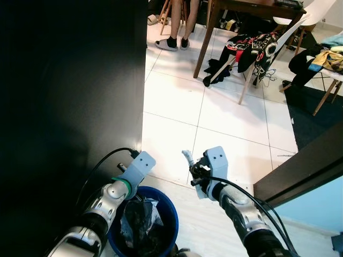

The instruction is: Clean up the room

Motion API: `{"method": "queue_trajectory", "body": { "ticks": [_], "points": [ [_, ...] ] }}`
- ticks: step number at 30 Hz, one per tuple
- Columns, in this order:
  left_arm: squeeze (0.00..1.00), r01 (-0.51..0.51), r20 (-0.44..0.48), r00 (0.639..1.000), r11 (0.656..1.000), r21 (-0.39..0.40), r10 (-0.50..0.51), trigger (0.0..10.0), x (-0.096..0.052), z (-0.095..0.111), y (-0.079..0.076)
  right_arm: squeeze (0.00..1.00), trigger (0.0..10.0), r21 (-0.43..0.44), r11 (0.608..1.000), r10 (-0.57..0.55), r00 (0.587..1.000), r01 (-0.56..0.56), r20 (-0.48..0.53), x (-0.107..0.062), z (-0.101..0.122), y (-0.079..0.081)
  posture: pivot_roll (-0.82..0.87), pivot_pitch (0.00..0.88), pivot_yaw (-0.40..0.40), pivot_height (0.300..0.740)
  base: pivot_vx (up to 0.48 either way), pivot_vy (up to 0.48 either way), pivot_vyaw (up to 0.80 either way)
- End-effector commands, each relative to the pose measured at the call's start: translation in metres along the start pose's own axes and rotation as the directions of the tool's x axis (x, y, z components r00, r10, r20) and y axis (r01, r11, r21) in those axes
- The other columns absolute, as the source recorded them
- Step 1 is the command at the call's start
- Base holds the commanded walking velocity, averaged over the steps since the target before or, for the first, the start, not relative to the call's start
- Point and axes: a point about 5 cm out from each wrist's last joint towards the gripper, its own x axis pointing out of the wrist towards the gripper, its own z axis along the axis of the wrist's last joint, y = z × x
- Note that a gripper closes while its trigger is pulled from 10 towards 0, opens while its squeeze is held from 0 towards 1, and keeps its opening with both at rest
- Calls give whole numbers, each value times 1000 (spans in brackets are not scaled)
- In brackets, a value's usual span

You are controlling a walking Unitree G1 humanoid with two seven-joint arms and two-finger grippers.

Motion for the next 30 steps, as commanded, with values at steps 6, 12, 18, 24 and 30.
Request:
{"method": "queue_trajectory", "body": {
  "ticks": [6,12,18,24,30],
  "points": [
    [1000,98,-73,992,994,-46,-101,10000,2,-9,-18,0,10000,20,1000,-24,999,23,25,-1,4,-8,-57,206,-56,740,0,0,0],
    [1000,135,-81,987,989,-60,-140,10000,3,-12,-25,0,10000,28,999,-23,999,22,38,-1,6,-9,-57,206,-56,740,0,0,0],
    [0,155,-95,982,984,-86,-163,10000,1,-19,-30,0,10000,25,1000,-9,1000,9,28,-1,2,-6,-44,199,-57,740,0,0,0],
    [1000,231,-118,966,973,2,-229,10000,-2,-27,-41,0,10000,22,1000,-3,1000,2,22,-1,1,-6,-42,200,-53,740,0,0,0],
    [0,111,-90,990,992,60,-106,10000,-3,-27,-26,0,10000,20,999,38,999,-38,7,-2,-3,-2,-42,200,-53,740,0,0,0]
  ]
}}
